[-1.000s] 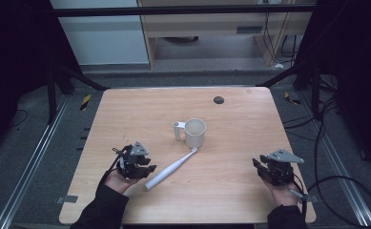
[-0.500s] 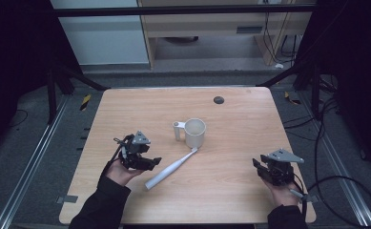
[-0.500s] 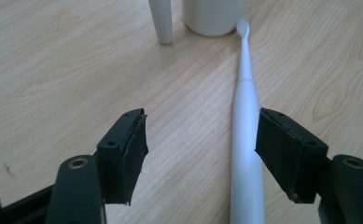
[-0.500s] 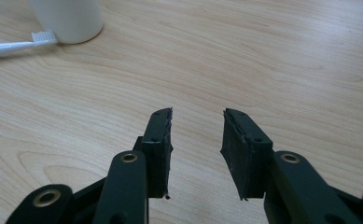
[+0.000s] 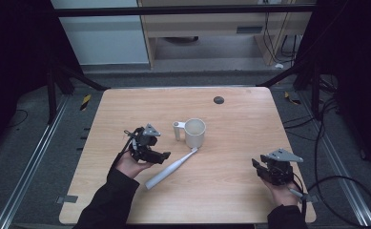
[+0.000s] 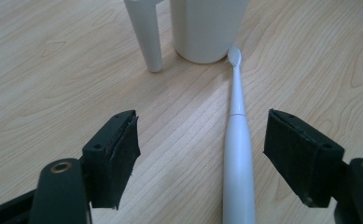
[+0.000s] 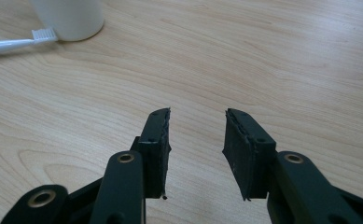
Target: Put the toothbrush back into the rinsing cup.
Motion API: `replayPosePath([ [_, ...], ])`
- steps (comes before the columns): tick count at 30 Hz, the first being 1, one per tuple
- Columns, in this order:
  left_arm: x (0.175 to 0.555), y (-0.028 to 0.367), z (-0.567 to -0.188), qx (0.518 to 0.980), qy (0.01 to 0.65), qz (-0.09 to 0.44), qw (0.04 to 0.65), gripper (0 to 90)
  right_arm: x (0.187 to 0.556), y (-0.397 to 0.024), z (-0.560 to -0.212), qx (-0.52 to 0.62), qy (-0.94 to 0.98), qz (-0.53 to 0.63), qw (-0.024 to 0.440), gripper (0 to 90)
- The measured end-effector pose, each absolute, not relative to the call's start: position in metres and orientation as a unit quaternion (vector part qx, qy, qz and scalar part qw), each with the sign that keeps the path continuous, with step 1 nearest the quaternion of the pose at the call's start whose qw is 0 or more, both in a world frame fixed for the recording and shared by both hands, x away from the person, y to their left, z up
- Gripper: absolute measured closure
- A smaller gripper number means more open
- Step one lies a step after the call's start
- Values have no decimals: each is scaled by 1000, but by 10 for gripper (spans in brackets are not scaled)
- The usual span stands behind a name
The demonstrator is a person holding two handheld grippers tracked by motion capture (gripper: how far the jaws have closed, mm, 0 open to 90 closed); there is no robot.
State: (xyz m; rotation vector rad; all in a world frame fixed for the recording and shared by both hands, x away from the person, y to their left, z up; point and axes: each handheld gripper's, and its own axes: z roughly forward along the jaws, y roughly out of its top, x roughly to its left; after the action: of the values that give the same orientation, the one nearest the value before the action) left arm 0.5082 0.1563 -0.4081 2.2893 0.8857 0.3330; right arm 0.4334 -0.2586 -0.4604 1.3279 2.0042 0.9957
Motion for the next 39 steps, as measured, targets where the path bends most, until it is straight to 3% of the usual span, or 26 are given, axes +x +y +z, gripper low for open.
replayPosePath([
  [39,526,109,-450,922,302,66,232,319,437,-259,-464,496,748,363,250,605],
])
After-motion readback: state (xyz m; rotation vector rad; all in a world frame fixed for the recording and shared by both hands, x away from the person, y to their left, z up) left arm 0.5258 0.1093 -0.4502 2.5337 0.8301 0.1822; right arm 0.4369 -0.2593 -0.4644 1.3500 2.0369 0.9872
